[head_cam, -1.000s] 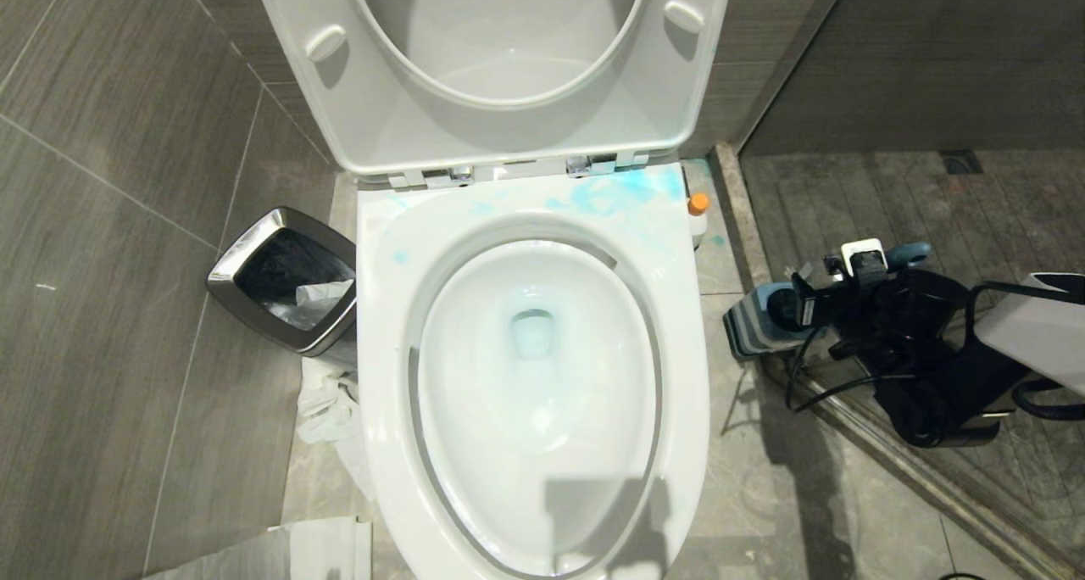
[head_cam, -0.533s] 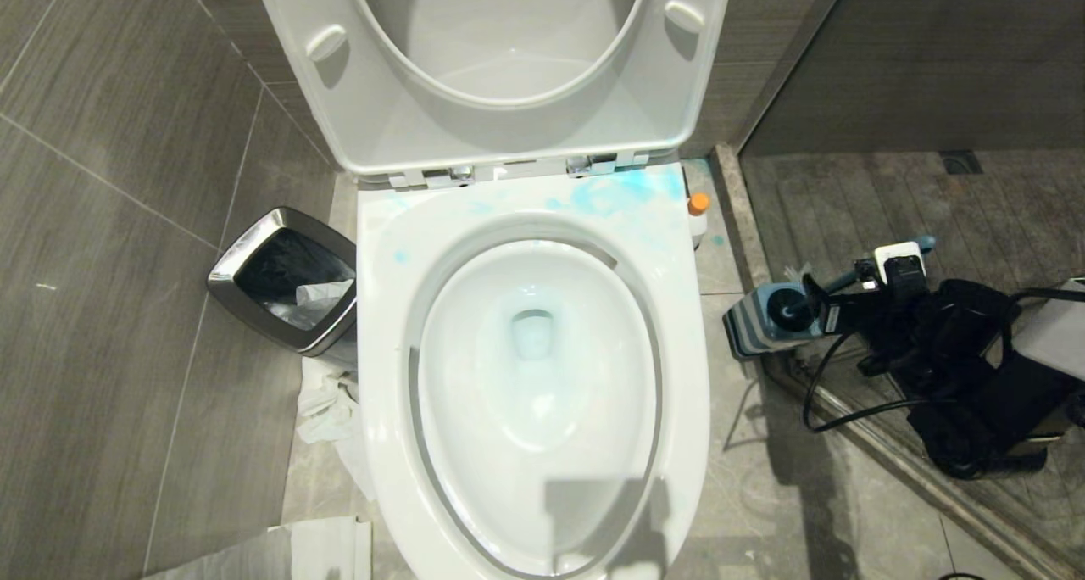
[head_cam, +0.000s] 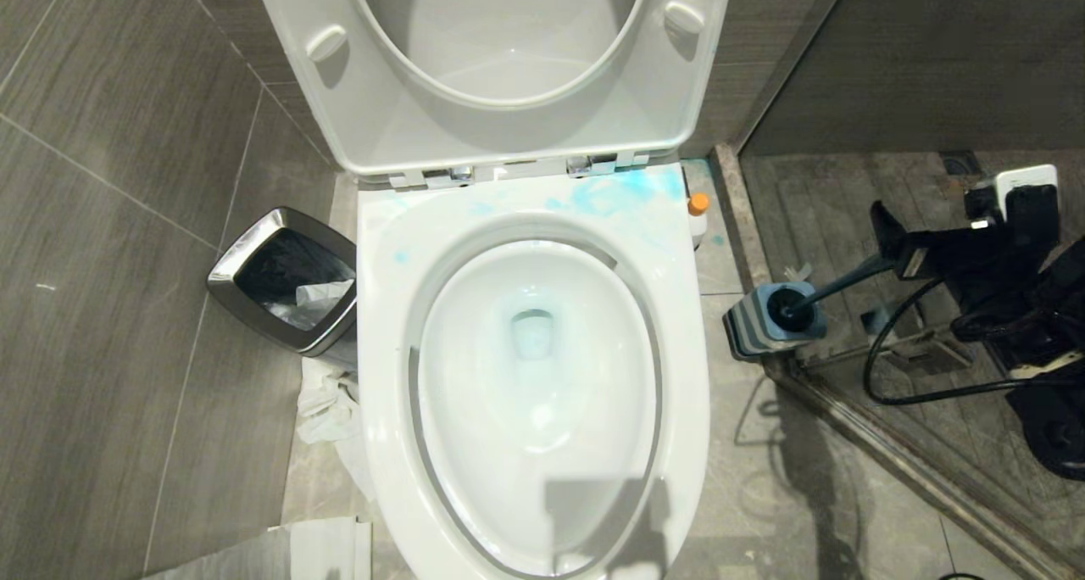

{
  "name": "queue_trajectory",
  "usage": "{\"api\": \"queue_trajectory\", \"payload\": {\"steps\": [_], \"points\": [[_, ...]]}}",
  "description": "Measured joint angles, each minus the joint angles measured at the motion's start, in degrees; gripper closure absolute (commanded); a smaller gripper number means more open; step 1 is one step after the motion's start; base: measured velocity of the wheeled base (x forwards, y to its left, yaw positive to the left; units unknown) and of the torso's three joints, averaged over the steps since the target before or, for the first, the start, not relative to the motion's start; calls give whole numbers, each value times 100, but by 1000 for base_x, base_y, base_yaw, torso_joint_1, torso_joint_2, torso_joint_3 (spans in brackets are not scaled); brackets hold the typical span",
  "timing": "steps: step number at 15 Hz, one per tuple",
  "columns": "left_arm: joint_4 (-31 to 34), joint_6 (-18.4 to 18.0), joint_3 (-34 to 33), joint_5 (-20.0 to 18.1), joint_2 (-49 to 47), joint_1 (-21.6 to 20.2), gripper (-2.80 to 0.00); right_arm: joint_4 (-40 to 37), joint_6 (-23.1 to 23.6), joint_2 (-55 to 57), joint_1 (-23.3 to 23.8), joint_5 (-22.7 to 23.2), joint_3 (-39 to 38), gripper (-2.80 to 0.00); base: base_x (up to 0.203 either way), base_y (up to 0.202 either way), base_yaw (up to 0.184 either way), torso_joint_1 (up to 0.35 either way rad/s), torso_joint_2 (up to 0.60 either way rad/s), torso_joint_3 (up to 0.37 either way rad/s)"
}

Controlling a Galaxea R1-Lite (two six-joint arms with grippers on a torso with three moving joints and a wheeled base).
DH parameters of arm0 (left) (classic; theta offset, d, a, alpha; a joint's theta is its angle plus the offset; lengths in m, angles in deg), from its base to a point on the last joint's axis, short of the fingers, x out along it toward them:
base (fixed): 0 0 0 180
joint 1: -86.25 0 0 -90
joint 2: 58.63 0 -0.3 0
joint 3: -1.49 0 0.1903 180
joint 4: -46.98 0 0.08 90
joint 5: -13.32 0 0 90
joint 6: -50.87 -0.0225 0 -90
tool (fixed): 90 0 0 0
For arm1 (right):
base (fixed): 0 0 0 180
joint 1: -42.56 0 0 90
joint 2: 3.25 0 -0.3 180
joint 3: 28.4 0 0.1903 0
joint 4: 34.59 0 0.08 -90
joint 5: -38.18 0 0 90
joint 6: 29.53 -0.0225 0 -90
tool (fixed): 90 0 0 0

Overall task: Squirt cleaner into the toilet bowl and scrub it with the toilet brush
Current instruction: Flush the toilet

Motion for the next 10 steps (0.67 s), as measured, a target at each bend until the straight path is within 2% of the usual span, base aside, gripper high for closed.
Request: {"api": "queue_trajectory", "payload": {"steps": [2,3,10], "points": [[-2,2,0,-2,0,0,0,-130,17,-544,15,93,-187,-280,0,0,0,0,0,0],[-2,0,0,-2,0,0,0,-225,20,-815,15,210,-268,0,0,0,0,0,0,0],[-1,-2,0,-2,0,0,0,-1202,119,-2461,2,901,-572,0,0,0,0,0,0,0]]}}
